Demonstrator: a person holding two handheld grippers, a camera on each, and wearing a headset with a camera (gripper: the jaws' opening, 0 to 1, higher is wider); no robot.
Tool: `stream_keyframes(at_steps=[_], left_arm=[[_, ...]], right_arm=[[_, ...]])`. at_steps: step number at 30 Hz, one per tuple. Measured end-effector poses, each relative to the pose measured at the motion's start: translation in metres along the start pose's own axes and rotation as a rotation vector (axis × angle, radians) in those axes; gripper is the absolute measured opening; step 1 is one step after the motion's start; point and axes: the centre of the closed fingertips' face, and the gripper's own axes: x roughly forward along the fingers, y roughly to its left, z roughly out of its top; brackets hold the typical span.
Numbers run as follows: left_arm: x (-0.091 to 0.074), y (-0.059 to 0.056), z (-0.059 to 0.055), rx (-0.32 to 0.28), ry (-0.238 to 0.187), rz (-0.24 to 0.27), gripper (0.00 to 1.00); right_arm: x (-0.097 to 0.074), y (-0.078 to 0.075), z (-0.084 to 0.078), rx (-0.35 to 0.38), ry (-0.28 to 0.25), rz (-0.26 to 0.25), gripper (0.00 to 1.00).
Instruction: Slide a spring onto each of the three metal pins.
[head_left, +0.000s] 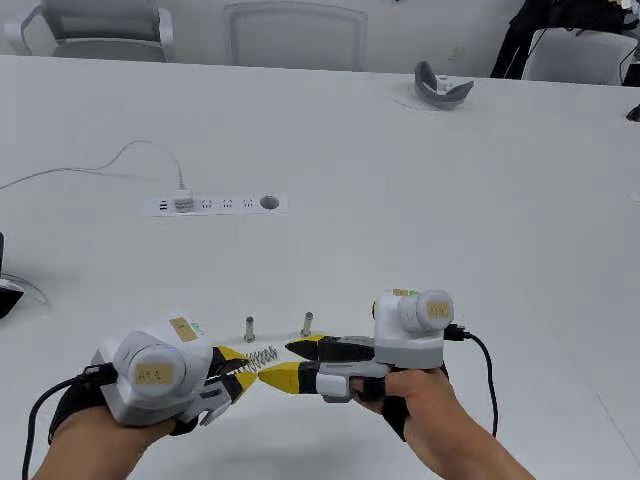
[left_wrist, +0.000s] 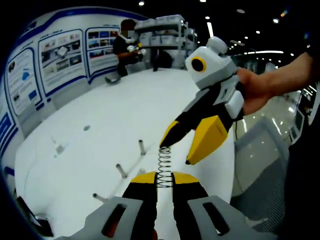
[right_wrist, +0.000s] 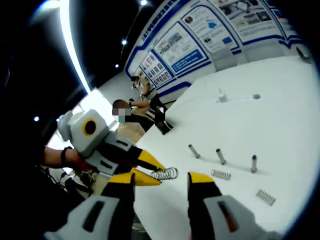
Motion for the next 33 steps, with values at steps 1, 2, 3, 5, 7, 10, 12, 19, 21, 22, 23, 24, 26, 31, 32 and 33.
stream_keyframes(at_steps=[1, 2, 3, 5, 7, 10, 12, 19, 21, 22, 23, 24, 26, 31, 32, 33], left_arm=[[0.001, -0.002, 0.001, 0.004, 0.0, -0.004, 0.1], [0.001, -0.002, 0.001, 0.005, -0.001, -0.005, 0.1], [0.001, -0.003, 0.001, 0.007, -0.001, -0.007, 0.1], [0.002, -0.005, 0.002, 0.01, -0.002, -0.012, 0.1], [0.002, -0.006, 0.002, 0.014, 0.0, -0.015, 0.1], [0.003, -0.007, 0.001, 0.016, 0.004, -0.017, 0.1], [0.003, -0.006, 0.0, 0.017, 0.005, -0.019, 0.09], [0.003, -0.006, -0.001, 0.022, 0.009, -0.025, 0.09], [0.003, -0.006, 0.0, 0.023, 0.008, -0.025, 0.09], [0.003, -0.005, 0.0, 0.024, 0.007, -0.025, 0.09], [0.004, -0.004, 0.001, 0.023, 0.005, -0.026, 0.09], [0.003, -0.004, 0.002, 0.023, 0.003, -0.026, 0.09], [0.004, -0.002, 0.003, 0.02, -0.001, -0.028, 0.09], [0.004, 0.0, 0.006, 0.018, -0.009, -0.031, 0.09], [0.004, 0.0, 0.007, 0.017, -0.011, -0.032, 0.09], [0.004, 0.0, 0.007, 0.015, -0.012, -0.033, 0.09]], right_arm=[[0.001, 0.0, -0.001, 0.005, 0.001, 0.002, 0.42], [0.001, 0.0, -0.001, 0.005, 0.0, 0.003, 0.41], [0.001, 0.0, -0.001, 0.006, -0.002, 0.005, 0.39], [0.001, 0.001, 0.0, 0.015, -0.011, 0.013, 0.36], [0.002, 0.004, 0.002, 0.019, -0.02, 0.025, 0.32], [0.001, 0.003, 0.002, 0.025, -0.022, 0.023, 0.3], [0.001, 0.003, 0.004, 0.025, -0.027, 0.027, 0.27], [0.002, 0.005, 0.007, 0.014, -0.013, 0.034, 0.21], [0.003, 0.005, 0.009, 0.005, -0.008, 0.035, 0.2], [0.003, 0.006, 0.01, -0.001, -0.005, 0.036, 0.19], [0.004, 0.005, 0.012, -0.011, 0.0, 0.035, 0.17], [0.004, 0.005, 0.013, -0.018, 0.007, 0.032, 0.16], [0.005, 0.005, 0.015, -0.037, 0.02, 0.032, 0.16], [0.006, 0.008, 0.019, -0.104, 0.07, 0.034, 0.14], [0.006, 0.009, 0.019, -0.115, 0.079, 0.034, 0.14], [0.007, 0.009, 0.019, -0.131, 0.092, 0.035, 0.14]])
